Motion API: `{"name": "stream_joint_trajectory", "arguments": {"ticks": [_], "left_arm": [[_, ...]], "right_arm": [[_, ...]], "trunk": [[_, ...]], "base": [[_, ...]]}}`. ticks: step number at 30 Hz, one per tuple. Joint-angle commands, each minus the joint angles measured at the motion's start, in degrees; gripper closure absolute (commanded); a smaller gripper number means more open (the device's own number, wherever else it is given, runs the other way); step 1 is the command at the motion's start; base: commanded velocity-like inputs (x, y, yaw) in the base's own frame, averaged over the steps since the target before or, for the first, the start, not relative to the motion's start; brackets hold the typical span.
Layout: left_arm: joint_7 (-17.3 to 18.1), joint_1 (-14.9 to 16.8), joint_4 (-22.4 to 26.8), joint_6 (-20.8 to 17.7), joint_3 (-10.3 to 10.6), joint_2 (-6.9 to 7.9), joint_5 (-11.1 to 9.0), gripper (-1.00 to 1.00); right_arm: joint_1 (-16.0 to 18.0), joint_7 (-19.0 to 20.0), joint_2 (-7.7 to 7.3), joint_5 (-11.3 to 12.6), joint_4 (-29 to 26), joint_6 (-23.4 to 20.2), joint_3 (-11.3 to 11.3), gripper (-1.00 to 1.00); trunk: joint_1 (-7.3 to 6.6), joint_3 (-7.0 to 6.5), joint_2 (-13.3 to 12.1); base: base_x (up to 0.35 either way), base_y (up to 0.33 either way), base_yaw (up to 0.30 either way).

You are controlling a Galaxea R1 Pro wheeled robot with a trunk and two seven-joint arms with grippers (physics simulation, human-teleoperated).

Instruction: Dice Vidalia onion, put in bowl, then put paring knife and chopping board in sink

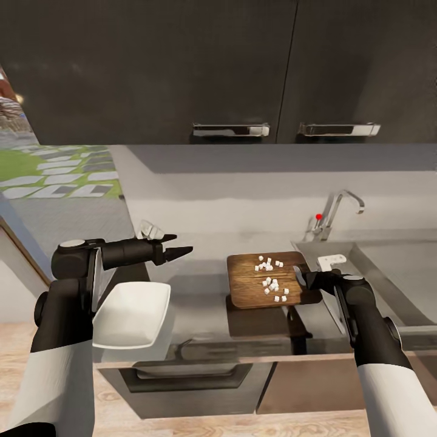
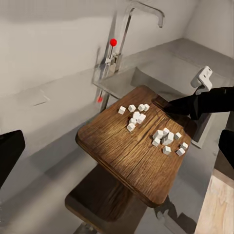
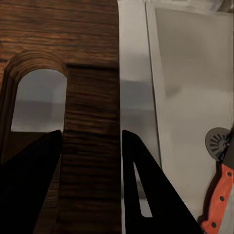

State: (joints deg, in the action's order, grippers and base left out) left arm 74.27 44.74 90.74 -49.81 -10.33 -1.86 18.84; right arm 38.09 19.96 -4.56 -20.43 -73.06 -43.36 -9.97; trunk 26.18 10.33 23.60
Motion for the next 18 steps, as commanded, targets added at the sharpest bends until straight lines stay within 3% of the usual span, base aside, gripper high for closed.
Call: {"name": "stream_joint_trajectory", "arguments": {"ticks": [1,18], "left_arm": [[0.59,0.08,0.06,-0.55,-0.13,-0.07,0.58,-1.0],[0.61,0.08,0.06,-0.55,-0.13,-0.07,0.58,-1.0]], "right_arm": [[0.06,0.55,0.01,-0.57,-0.06,-0.18,-0.05,1.0],[0.06,0.53,0.03,-0.57,-0.06,-0.21,-0.05,1.0]], "trunk": [[0.04,0.03,0.12],[0.04,-1.53,0.12]], "base": [[0.0,0.0,0.0],[0.0,0.0,0.0]]}}
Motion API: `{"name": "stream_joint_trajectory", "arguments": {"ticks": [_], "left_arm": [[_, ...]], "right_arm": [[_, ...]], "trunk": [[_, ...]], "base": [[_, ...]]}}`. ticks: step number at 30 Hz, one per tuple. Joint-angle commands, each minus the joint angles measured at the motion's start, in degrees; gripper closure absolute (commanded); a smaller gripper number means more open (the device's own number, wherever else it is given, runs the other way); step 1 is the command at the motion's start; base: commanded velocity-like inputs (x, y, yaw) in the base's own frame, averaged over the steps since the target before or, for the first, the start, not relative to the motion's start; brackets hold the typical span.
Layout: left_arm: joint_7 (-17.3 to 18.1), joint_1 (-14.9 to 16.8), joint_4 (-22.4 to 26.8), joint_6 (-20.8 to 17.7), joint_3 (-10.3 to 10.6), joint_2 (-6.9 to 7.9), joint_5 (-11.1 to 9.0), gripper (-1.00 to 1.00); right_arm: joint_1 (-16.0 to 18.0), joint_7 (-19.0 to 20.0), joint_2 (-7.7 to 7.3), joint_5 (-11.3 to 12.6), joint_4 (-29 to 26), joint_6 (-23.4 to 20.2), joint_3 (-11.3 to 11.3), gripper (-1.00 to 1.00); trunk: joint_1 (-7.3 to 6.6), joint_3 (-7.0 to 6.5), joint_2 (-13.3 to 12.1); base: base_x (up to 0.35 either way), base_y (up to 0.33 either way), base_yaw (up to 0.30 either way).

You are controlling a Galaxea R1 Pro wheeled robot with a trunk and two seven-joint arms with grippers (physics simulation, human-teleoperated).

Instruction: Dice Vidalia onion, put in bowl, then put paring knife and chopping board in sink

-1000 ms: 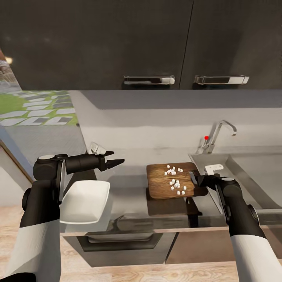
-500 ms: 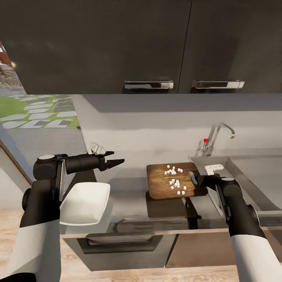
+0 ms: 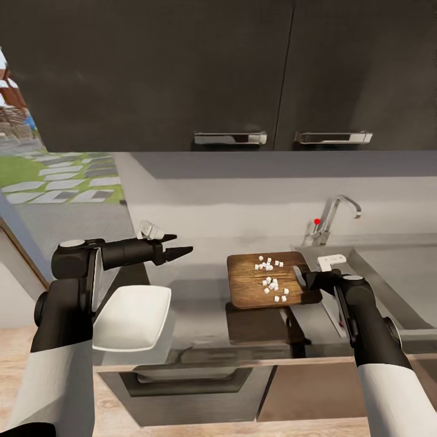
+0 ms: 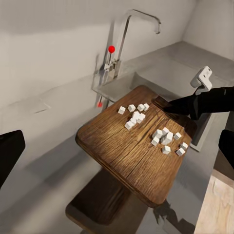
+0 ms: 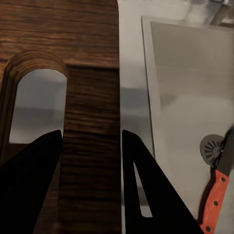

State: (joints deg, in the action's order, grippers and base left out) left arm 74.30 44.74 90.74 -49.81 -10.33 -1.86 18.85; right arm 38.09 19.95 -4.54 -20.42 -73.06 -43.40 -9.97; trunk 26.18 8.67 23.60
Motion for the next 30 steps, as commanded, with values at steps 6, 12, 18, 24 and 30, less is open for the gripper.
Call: {"name": "stream_joint_trajectory", "arguments": {"ticks": [6,12,18,24,30], "left_arm": [[0.58,0.08,0.06,-0.55,-0.13,-0.07,0.58,-1.0],[0.58,0.08,0.06,-0.55,-0.13,-0.07,0.58,-1.0],[0.58,0.08,0.06,-0.55,-0.13,-0.07,0.58,-1.0],[0.58,0.08,0.06,-0.55,-0.13,-0.07,0.58,-1.0],[0.58,0.08,0.06,-0.55,-0.13,-0.07,0.58,-1.0]], "right_arm": [[0.06,0.55,-0.01,-0.58,-0.06,-0.18,-0.05,1.0],[0.06,0.53,-0.01,-0.58,-0.06,-0.18,-0.05,1.0],[0.06,0.53,-0.02,-0.58,-0.06,-0.2,-0.05,1.0],[0.06,0.53,-0.02,-0.58,-0.06,-0.18,-0.05,1.0],[0.06,0.54,-0.01,-0.58,-0.06,-0.19,-0.05,1.0]], "trunk": [[0.04,-0.43,0.12],[0.04,-0.98,0.12],[0.04,-1.53,0.12],[0.04,-2.08,0.12],[0.04,-2.53,0.12]], "base": [[0.0,0.0,0.0],[0.0,0.0,0.0],[0.0,0.0,0.0],[0.0,0.0,0.0],[0.0,0.0,0.0]]}}
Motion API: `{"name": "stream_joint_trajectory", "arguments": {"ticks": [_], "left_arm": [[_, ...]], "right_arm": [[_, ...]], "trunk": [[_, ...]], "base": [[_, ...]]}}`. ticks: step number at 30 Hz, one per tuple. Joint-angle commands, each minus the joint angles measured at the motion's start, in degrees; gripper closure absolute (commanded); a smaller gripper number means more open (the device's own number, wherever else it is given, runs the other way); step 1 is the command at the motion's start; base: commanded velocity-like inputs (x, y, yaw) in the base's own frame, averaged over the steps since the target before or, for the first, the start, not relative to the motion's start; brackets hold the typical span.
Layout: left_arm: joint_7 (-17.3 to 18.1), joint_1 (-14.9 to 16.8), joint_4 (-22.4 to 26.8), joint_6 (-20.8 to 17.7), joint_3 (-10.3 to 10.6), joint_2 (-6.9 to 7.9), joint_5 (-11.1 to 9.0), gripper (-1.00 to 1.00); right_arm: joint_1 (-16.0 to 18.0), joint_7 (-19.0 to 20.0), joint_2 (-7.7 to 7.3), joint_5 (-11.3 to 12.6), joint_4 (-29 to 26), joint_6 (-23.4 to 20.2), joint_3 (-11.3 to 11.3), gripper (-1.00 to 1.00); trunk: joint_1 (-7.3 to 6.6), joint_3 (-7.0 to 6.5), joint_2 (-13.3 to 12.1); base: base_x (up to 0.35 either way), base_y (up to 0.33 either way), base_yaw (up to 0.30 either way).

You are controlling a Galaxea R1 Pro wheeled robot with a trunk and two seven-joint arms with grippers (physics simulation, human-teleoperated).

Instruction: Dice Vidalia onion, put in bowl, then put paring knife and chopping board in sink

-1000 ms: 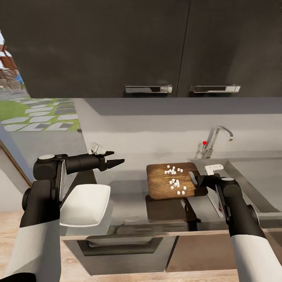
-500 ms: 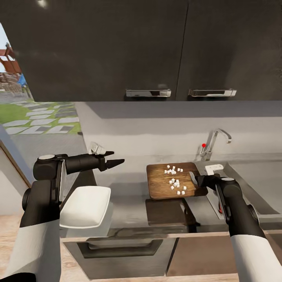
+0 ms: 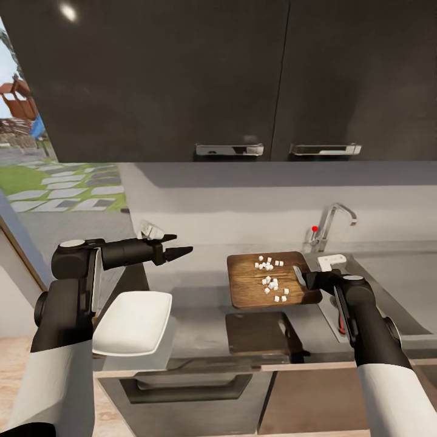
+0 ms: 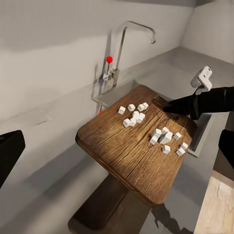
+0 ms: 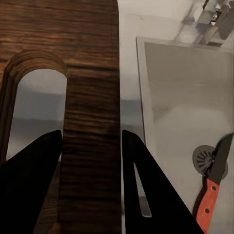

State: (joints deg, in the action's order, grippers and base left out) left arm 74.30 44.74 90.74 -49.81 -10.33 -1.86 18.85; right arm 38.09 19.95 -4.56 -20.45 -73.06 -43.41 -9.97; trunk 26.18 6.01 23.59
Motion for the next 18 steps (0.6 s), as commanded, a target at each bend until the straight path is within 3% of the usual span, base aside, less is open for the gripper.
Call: {"name": "stream_joint_trajectory", "arguments": {"ticks": [1,11,18], "left_arm": [[0.58,0.08,0.06,-0.55,-0.13,-0.07,0.58,-1.0],[0.58,0.08,0.06,-0.55,-0.09,-0.07,0.58,-1.0],[0.51,0.08,0.06,-0.55,1.68,-0.07,0.58,-1.0]], "right_arm": [[0.06,0.54,0.0,-0.56,-0.07,-0.18,-0.05,1.0],[0.06,0.53,0.0,-0.56,-0.07,-0.27,-0.05,1.0],[0.06,0.53,0.04,-0.56,-0.07,-0.28,-0.05,1.0]], "trunk": [[0.04,0.09,0.13],[0.04,0.0,0.13],[0.04,0.0,0.13]], "base": [[0.0,0.0,0.0],[0.0,0.0,0.0],[0.0,0.0,0.0]]}}
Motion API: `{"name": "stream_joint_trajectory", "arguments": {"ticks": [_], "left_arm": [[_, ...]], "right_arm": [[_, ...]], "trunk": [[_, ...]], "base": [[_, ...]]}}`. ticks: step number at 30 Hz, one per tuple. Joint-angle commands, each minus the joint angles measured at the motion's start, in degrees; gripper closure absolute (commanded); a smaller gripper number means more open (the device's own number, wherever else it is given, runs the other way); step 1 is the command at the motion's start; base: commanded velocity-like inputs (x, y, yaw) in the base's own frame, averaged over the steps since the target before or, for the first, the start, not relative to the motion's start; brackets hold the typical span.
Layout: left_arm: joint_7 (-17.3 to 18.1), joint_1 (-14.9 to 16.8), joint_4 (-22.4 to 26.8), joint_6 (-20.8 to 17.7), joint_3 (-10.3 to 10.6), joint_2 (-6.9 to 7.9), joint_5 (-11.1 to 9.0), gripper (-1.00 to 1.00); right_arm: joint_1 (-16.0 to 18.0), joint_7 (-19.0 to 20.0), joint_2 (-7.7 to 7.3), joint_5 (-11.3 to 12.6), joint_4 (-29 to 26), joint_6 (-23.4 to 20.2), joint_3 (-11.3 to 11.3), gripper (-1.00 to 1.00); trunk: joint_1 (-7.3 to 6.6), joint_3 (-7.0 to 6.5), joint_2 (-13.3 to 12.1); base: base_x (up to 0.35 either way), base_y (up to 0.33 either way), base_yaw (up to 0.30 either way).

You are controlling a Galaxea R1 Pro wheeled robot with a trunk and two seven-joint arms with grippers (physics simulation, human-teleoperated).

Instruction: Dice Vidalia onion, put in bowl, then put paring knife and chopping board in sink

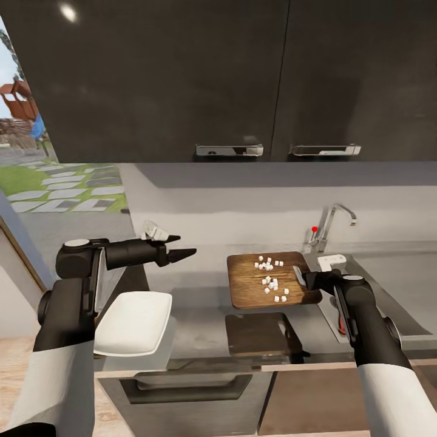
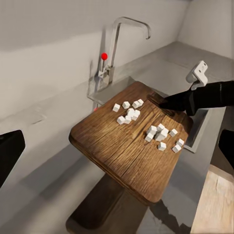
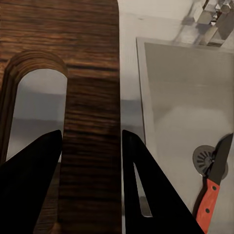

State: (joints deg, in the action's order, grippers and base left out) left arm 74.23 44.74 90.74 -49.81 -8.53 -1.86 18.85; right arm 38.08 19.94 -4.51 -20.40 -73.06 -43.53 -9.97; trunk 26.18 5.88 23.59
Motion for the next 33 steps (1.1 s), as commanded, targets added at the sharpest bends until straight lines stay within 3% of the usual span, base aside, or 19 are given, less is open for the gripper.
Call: {"name": "stream_joint_trajectory", "arguments": {"ticks": [1,33], "left_arm": [[0.58,0.08,0.06,-0.55,-0.08,-0.07,0.58,-1.0],[0.48,0.08,0.06,-0.55,0.0,0.02,0.58,-1.0]], "right_arm": [[0.06,0.54,-0.01,-0.6,-0.07,-0.17,-0.05,1.0],[0.06,0.54,-0.01,-0.6,-0.07,-0.24,-0.05,1.0]], "trunk": [[0.04,0.13,0.13],[0.04,0.13,0.13]], "base": [[0.0,0.0,0.0],[0.0,0.0,0.143]]}}
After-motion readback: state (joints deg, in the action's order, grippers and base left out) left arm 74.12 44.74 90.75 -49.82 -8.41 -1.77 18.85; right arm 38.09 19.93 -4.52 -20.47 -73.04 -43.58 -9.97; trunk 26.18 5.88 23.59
